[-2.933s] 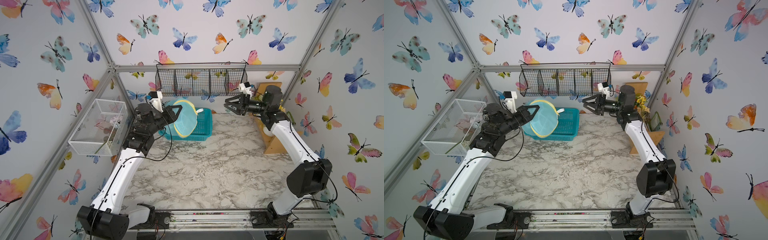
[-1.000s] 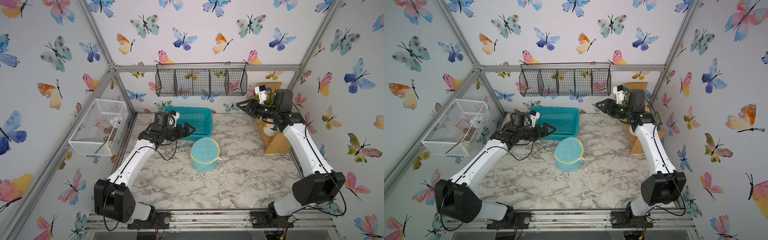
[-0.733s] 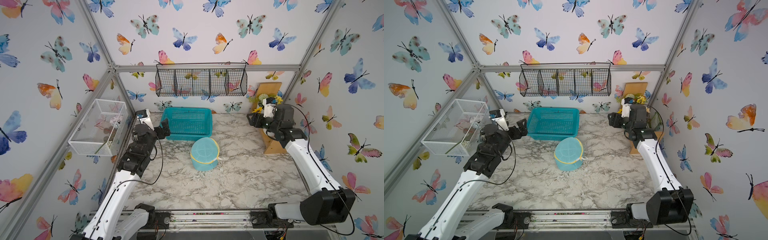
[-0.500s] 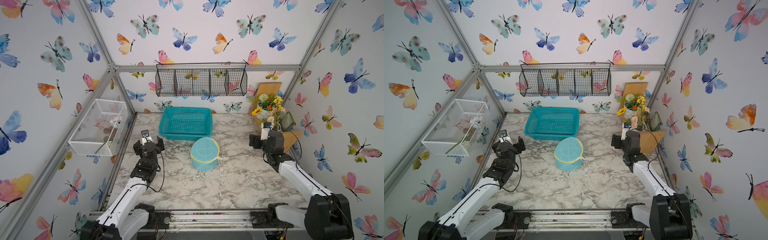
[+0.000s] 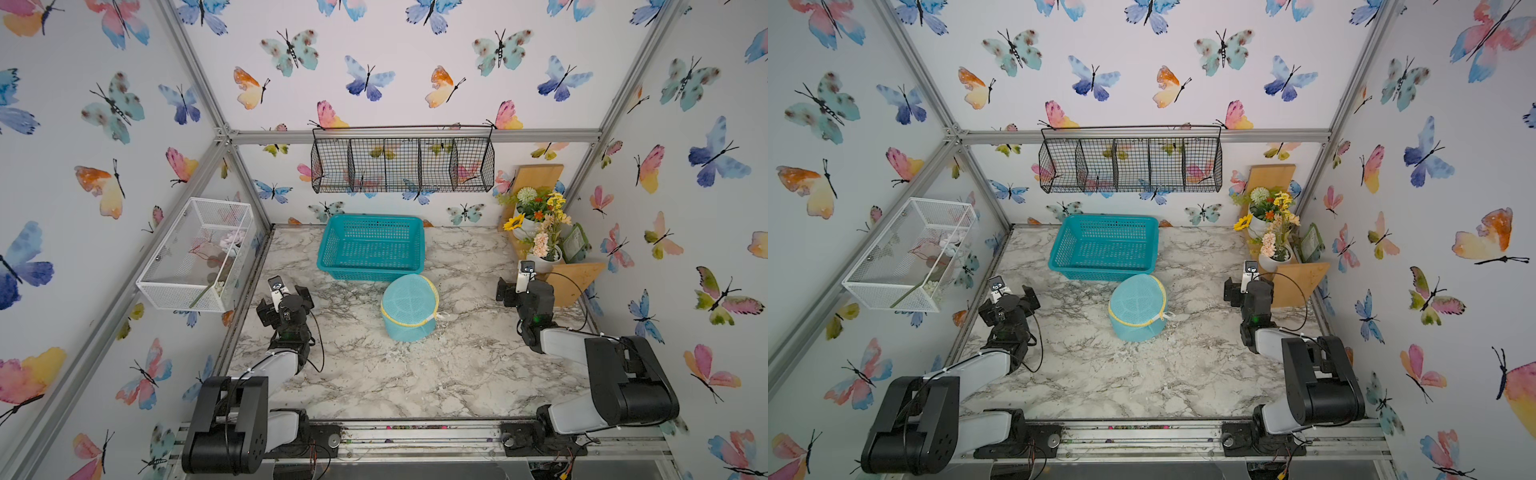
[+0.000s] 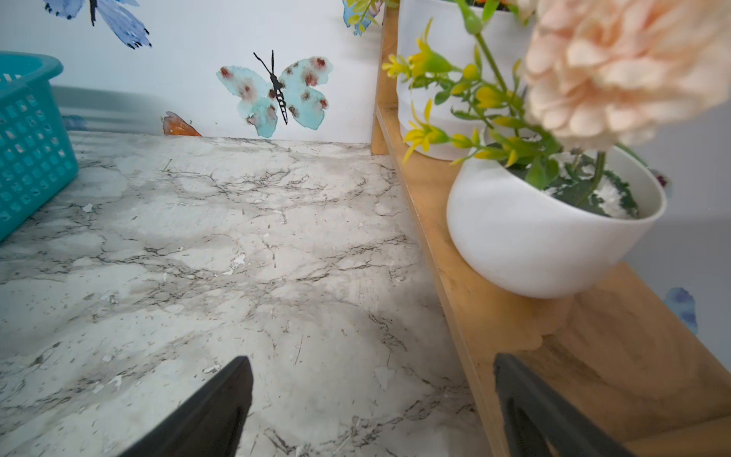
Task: Turn the laundry bag inside out
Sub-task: Reset both arms
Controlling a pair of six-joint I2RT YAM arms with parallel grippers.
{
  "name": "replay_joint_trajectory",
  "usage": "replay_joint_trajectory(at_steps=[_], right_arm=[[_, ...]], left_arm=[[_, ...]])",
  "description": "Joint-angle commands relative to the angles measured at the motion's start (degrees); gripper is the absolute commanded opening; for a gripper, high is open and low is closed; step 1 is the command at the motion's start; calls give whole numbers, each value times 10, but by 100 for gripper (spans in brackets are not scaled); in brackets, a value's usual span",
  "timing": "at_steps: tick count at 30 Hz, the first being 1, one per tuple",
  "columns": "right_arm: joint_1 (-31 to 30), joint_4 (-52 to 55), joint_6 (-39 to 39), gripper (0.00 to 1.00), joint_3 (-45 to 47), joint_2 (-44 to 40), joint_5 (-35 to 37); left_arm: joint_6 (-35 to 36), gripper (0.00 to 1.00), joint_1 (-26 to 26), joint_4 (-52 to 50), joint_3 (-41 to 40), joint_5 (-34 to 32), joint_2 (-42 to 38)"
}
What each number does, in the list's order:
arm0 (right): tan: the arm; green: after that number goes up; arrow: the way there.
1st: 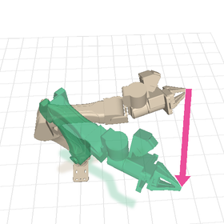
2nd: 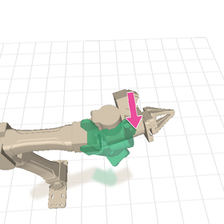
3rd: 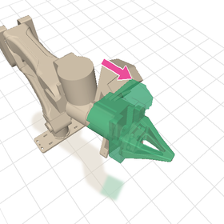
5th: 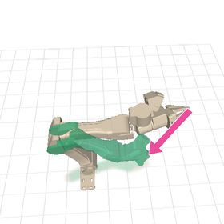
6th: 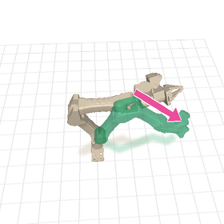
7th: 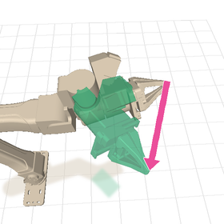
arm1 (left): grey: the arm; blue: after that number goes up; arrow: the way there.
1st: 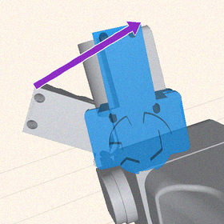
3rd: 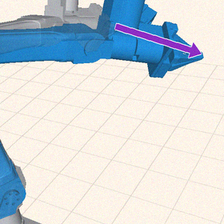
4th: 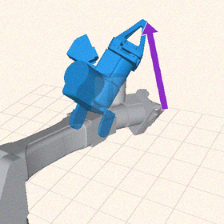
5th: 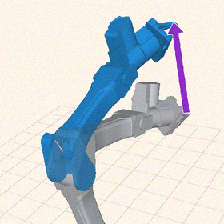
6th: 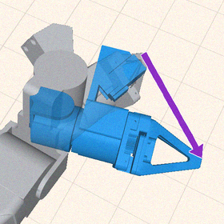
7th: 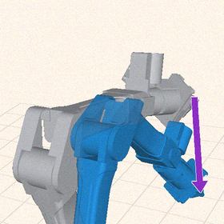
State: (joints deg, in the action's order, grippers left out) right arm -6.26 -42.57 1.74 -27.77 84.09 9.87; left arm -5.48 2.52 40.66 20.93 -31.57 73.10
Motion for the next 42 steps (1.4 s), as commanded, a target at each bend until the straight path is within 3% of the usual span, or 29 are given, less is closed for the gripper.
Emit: replay_joint_trajectory(at_steps=[1, 4, 10, 12, 14, 17, 19, 22, 24, 27, 30, 32, 42], right_arm=[[4, -6, 8, 98, 28, -54, -24], [6, -40, 3, 98, 73, -57, -30], [13, -182, -14, 97, 85, 62, -69], [28, -202, -22, 99, 110, 52, -89], [29, -289, -23, 98, 131, 81, -88], [29, -217, -23, 98, 117, 57, -84], [29, -281, -23, 99, 131, 75, -86], [29, -224, -21, 98, 118, 58, -83], [29, -251, -20, 98, 125, 67, -82], [29, -239, -20, 98, 122, 62, -82], [29, -239, -20, 98, 122, 63, -82], [29, -234, -20, 98, 122, 60, -81], [28, -247, -17, 99, 130, 58, -87]], left_arm=[[1, 99, -11, 60, 14, 42, 6], [-1, 99, -15, 60, 5, 69, -6], [-1, 99, -15, 53, -5, 101, -23], [2, 99, -15, 52, -9, 111, -27], [5, 99, -15, 37, -10, 120, -35], [10, 99, -15, 28, -33, 131, -68], [12, 99, -16, 35, -41, 136, -76], [-2, 99, -12, 20, -48, 155, -79], [-24, 99, -10, 52, -83, 152, -83], [-36, 99, -10, 117, -105, 137, -47], [-17, 99, -7, 144, -81, 140, 22], [23, 99, 11, 217, -95, 163, 69], [25, 99, 22, 237, -106, 153, 73]])
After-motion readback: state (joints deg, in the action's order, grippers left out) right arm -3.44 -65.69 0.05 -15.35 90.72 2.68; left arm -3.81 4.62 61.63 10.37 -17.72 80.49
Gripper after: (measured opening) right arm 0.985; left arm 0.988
